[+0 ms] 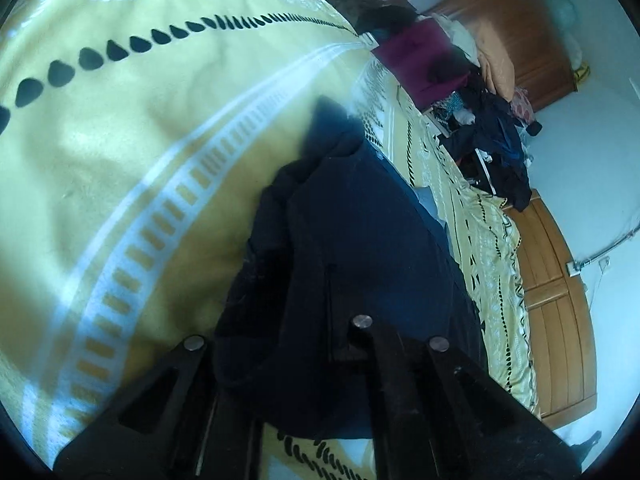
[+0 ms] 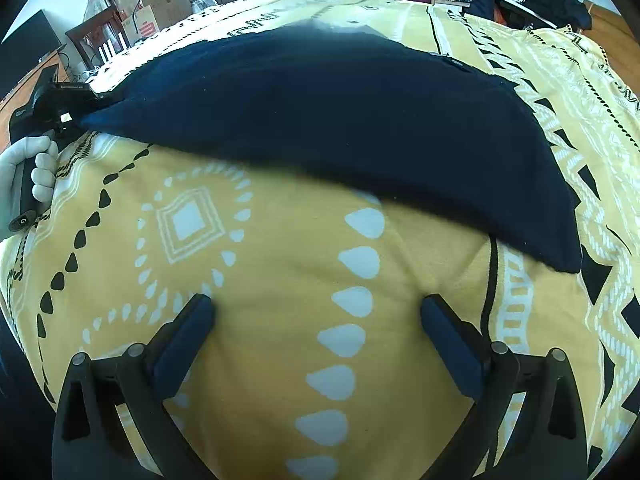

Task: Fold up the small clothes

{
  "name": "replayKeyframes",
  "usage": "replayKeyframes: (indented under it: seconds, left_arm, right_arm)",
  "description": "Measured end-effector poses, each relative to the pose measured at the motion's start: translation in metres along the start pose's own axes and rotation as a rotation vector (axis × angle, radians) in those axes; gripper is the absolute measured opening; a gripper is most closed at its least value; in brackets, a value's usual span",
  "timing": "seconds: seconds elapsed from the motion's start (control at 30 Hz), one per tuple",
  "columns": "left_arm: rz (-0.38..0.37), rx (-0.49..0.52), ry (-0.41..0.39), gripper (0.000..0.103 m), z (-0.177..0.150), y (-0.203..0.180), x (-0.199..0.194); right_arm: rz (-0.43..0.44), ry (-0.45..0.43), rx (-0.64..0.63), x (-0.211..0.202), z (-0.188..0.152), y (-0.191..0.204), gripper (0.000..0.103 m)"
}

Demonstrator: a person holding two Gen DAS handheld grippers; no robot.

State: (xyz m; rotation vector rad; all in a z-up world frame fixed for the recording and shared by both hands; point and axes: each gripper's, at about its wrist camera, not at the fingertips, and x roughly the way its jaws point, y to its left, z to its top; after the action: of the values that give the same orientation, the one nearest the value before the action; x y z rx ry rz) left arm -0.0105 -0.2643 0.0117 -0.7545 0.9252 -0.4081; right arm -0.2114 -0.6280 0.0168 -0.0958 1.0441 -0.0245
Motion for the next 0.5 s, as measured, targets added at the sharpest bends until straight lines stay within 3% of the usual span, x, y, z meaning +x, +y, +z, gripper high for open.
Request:
replayKeyframes:
  seconds: [0.1, 0.17, 0.23, 0.3, 0.4, 0.5]
  left_arm:
    - [0.031, 0.08, -0.038, 0.002, -0.002, -0.016, -0.007]
    - [0.064, 0.193, -0.07, 0.002, -0.006, -0.039, -0.012]
    - [0.099, 0.3, -0.094, 0.002, -0.008, -0.062, -0.015]
    - [0.127, 0.406, -0.134, 0.002, -0.011, -0.085, -0.02]
    - [0.145, 0.531, -0.189, 0.002, -0.017, -0.114, -0.024]
    - [0.131, 0.677, -0.215, 0.002, -0.031, -0.146, -0.024]
  right_arm:
    - [-0.005, 0.0, 0.008, -0.006, 0.002, 0.0, 0.1]
    - [0.016, 0.01, 0.037, -0.019, 0.004, -0.001, 0.082]
    - [0.09, 0.013, 0.093, -0.04, 0.015, -0.006, 0.075]
    - [0.144, -0.044, 0.131, -0.067, 0.039, -0.013, 0.075]
    - [0.212, -0.13, 0.088, -0.089, 0.096, -0.013, 0.084]
    - [0.405, -0.157, 0.096, -0.073, 0.171, -0.006, 0.085]
